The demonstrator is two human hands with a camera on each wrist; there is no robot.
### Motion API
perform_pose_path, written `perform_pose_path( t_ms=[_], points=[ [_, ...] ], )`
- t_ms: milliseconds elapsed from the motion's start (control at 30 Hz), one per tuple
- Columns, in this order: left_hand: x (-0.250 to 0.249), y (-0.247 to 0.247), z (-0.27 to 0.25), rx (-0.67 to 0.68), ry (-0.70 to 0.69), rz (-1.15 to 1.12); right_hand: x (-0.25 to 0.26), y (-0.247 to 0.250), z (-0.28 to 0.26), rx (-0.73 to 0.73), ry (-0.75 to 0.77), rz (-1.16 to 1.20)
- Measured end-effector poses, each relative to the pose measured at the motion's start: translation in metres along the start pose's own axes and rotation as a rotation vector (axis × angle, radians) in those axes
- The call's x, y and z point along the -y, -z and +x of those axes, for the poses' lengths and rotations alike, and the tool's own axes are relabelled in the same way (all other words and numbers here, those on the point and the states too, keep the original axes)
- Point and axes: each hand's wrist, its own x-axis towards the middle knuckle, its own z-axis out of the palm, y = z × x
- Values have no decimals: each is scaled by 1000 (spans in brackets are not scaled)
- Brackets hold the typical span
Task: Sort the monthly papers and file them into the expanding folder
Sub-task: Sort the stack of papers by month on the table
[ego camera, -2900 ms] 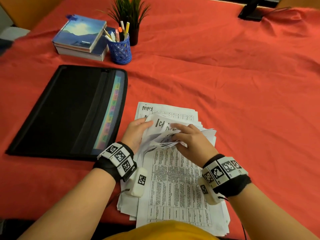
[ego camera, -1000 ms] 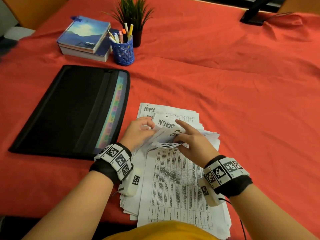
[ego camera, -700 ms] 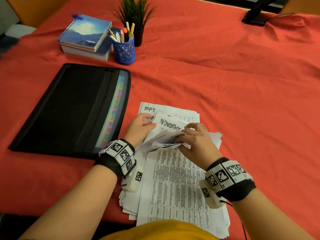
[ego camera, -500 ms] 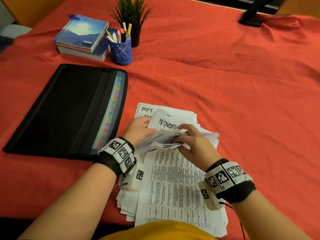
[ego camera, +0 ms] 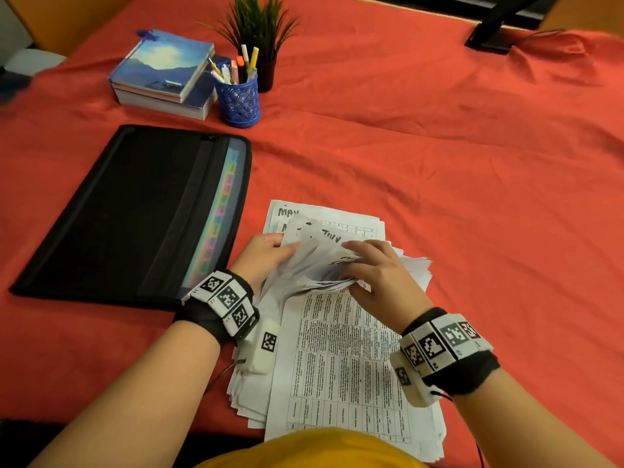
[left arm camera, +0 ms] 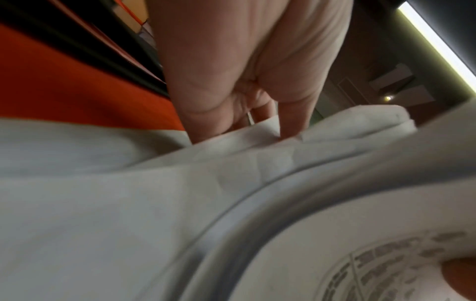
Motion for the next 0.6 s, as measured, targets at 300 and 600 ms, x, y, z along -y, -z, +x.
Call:
perform_pose_path(
  t_ms=[300,600],
  points=[
    [-3,2,6,3,-10,70,1,-2,-15,-30,-1,0],
    [-10,-4,-4,53,-12,21,-1,-4,-6,66,-113,91]
  ],
)
